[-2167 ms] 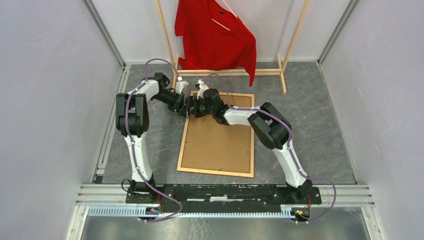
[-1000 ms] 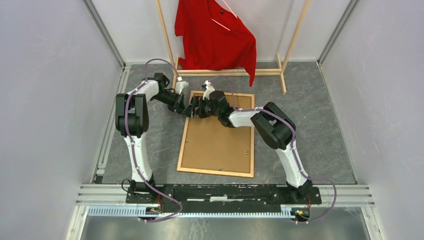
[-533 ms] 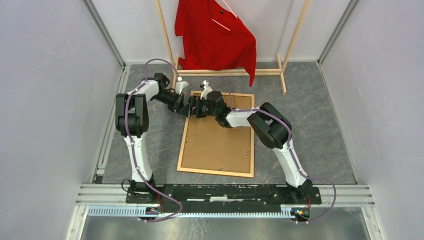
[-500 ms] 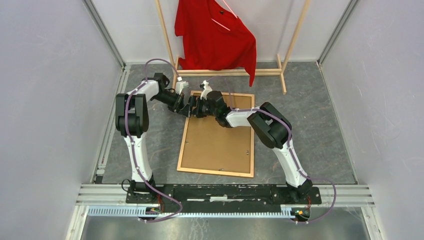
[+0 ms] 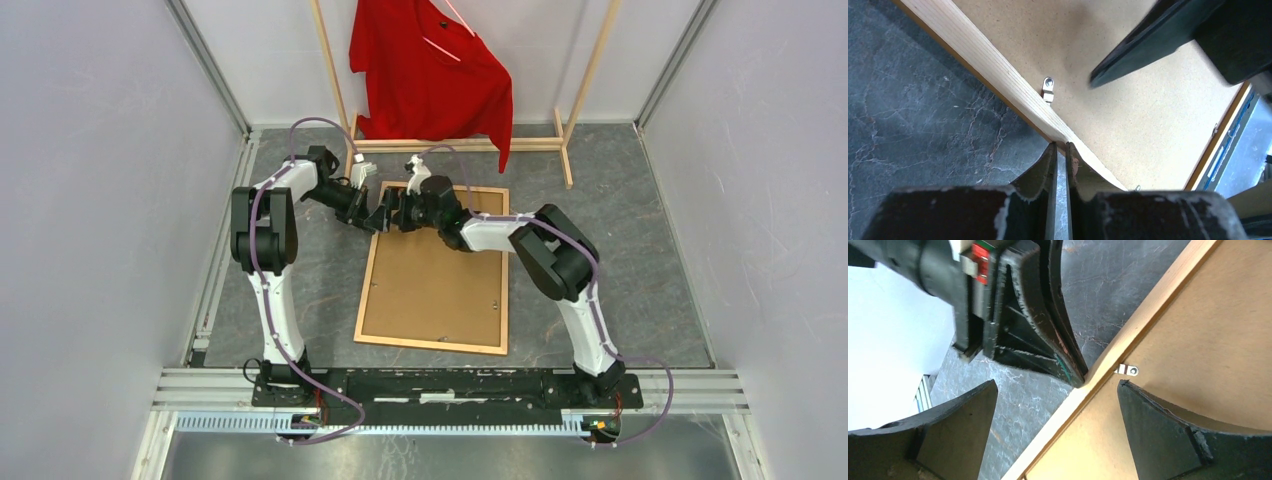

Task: Put the photo into the frame
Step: Install the photo frame at the center of the board.

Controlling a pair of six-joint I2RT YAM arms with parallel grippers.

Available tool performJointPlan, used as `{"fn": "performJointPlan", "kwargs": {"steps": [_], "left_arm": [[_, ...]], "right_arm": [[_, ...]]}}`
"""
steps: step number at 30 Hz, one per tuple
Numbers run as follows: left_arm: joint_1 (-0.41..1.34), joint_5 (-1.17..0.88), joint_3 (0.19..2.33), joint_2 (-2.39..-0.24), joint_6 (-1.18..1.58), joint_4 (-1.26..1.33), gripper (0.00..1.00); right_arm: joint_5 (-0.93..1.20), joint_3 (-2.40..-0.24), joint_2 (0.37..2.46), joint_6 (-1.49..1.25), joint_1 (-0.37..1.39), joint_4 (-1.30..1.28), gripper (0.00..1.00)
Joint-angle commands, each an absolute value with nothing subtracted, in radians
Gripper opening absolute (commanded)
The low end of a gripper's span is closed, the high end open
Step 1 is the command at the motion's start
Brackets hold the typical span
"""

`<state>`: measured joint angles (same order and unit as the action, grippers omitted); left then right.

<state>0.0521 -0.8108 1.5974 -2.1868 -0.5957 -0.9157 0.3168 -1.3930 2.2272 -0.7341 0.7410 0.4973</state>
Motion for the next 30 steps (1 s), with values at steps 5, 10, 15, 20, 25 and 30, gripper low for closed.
{"fn": "performJointPlan", "kwargs": {"steps": [5,10,15,20,25,30], "left_arm": [[0.060,-0.728,1.579,-2.210,-0.627,-0.977,0.16],[0.060,-0.729,1.579,-2.215,-0.627,-0.976,0.16],[0.059,-0.728,1.580,-2.216,-0.629,-0.976,0.15],[0.059,-0.726,1.577,-2.217,-0.629,-0.977,0.15],[0.060,-0.724,1.577,-2.215,-0.629,-0.976,0.15],[0.059,-0.720,1.576,-2.213,-0.630,-0.977,0.15]], "right_arm": [[0.236,-1.294,2.042,-0.591,0.626,0.434,0.98],[0.224,-1.297,2.067,-0.576,0.574,0.405,0.98],[0.221,-1.343,2.117,-0.563,0.557,0.374,0.98],[0.225,-1.378,2.157,-0.567,0.554,0.364,0.98],[0.220,-1.411,2.197,-0.575,0.553,0.354,0.98],[0.214,-1.447,2.237,-0.588,0.547,0.354,0.98]]}}
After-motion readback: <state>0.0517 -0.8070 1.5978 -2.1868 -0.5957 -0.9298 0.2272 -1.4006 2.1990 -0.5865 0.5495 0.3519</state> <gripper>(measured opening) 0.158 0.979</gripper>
